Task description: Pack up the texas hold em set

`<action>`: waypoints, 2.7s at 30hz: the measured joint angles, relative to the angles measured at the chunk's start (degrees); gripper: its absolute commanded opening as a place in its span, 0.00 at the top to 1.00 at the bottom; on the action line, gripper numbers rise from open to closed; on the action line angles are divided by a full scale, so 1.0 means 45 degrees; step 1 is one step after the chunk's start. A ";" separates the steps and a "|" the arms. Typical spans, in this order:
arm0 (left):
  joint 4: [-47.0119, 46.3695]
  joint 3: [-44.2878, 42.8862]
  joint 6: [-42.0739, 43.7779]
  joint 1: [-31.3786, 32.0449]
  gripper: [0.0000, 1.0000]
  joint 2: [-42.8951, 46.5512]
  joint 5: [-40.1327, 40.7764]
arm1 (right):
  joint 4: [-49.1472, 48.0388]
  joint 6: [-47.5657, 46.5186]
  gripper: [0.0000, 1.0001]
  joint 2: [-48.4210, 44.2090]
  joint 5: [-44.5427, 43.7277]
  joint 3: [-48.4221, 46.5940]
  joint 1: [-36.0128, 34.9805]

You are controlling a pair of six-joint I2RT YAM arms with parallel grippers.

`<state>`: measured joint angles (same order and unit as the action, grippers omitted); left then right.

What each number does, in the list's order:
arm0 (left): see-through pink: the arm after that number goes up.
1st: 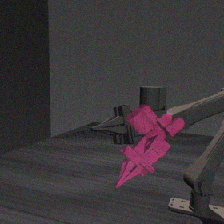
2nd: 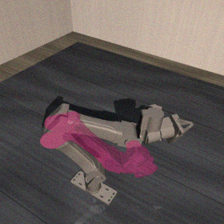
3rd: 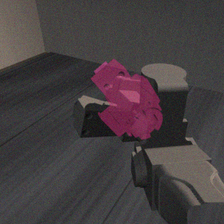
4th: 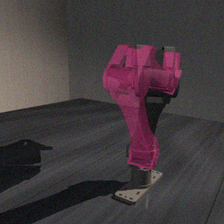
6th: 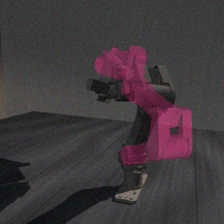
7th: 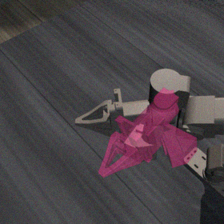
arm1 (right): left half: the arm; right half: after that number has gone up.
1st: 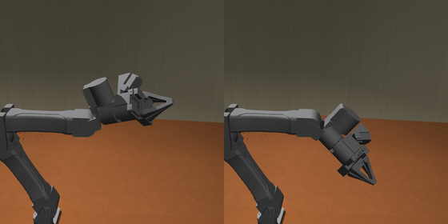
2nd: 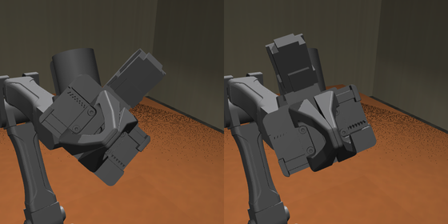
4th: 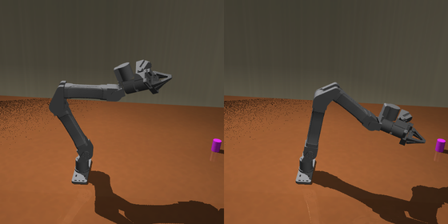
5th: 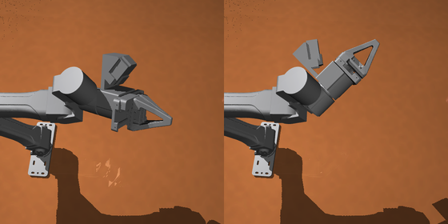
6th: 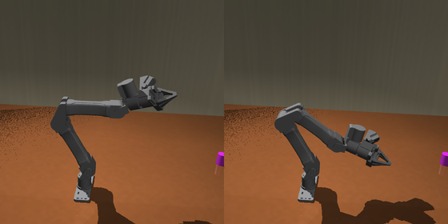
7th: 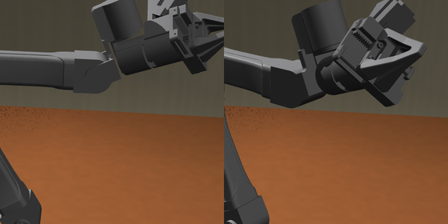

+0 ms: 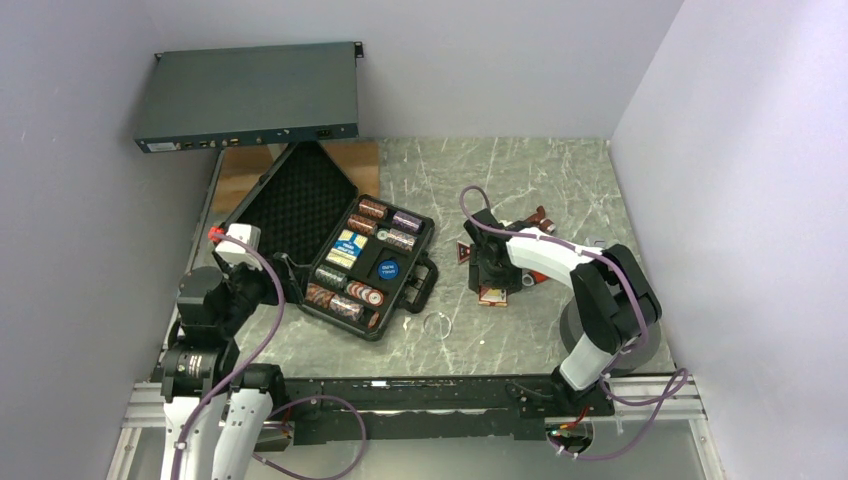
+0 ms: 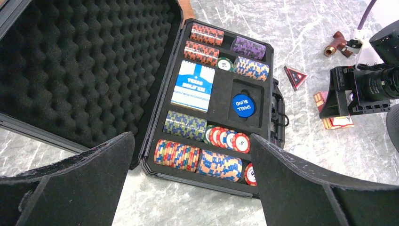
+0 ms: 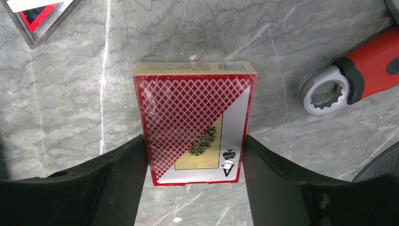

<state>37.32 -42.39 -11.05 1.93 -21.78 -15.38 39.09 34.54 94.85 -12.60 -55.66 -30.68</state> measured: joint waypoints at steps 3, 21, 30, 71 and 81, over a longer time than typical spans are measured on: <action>-0.0005 0.0000 0.0000 0.0000 0.01 0.0005 0.0044 | 0.0019 -0.0005 0.51 0.0000 -0.0058 -0.0005 -0.0005; -0.0015 0.0005 0.0000 0.0000 0.01 -0.0539 0.0058 | 0.1326 -0.0015 1.00 -0.0952 0.0248 -0.1870 -0.0005; -0.0010 0.0005 0.0005 -0.0005 0.01 -0.0539 0.0063 | 0.1229 0.0015 1.00 -0.1860 0.1326 -0.2438 -0.0005; -0.0010 0.0005 0.0005 -0.0029 0.01 -0.0423 0.0049 | 0.4639 0.6285 1.00 0.2016 0.0544 -0.9248 -0.2866; -0.0010 0.0005 0.0005 -0.0029 0.01 -0.0355 0.0053 | 0.4235 0.7572 1.00 0.3191 0.0942 -0.9408 -0.3725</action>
<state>37.28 -42.37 -11.03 1.80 -23.38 -15.14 58.15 68.62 109.21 -8.36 -98.00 -47.44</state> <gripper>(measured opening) 0.990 0.673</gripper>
